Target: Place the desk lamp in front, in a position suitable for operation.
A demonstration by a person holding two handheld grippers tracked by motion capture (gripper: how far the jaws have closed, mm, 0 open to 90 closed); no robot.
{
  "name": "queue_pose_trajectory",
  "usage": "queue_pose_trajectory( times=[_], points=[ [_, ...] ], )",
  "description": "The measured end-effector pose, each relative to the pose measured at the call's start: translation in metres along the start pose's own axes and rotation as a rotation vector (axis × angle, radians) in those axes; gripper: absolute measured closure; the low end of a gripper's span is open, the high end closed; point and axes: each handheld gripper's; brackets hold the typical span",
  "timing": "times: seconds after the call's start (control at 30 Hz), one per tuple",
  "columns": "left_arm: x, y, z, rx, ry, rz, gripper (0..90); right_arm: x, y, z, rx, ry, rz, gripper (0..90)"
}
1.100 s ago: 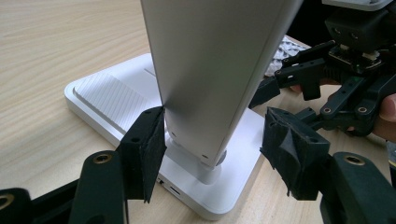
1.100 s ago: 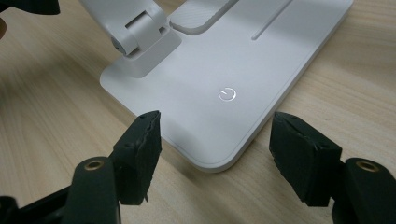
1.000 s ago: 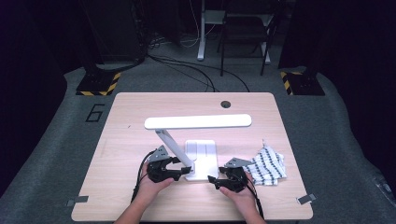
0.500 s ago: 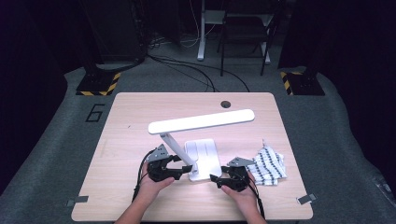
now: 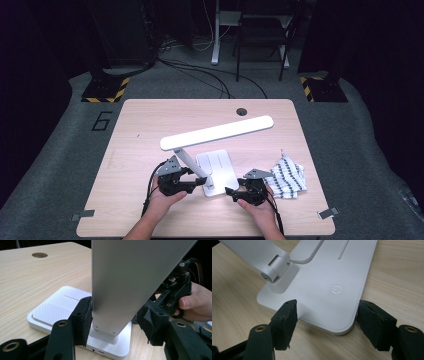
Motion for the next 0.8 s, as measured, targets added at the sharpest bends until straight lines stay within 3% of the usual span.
queue_pose_trajectory(
  times=[0.27, 0.53, 0.57, 0.8],
  points=[
    [0.007, 0.003, 0.0, -0.03, -0.013, 0.028, 52.3, 0.0, 0.001, 0.0, -0.019, -0.004, 0.03, 33.0],
    [0.024, 0.001, -0.002, 0.003, -0.022, 0.03, 55.1, -0.004, -0.007, 0.0, 0.019, -0.021, 0.059, 34.0],
    [0.026, 0.001, -0.002, -0.004, -0.031, 0.028, 55.2, -0.006, -0.011, 0.0, 0.04, -0.02, 0.046, 33.3],
    [0.043, 0.003, -0.005, -0.023, -0.046, 0.033, 54.7, -0.011, -0.02, -0.001, 0.07, -0.021, 0.062, 32.9]
  ],
)
Point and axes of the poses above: each handheld gripper's, and its own axes: x roughly backward along the jaws, z roughly out of its top, y roughly to its right, and after that the axes turned 5 degrees about -x, right-handed
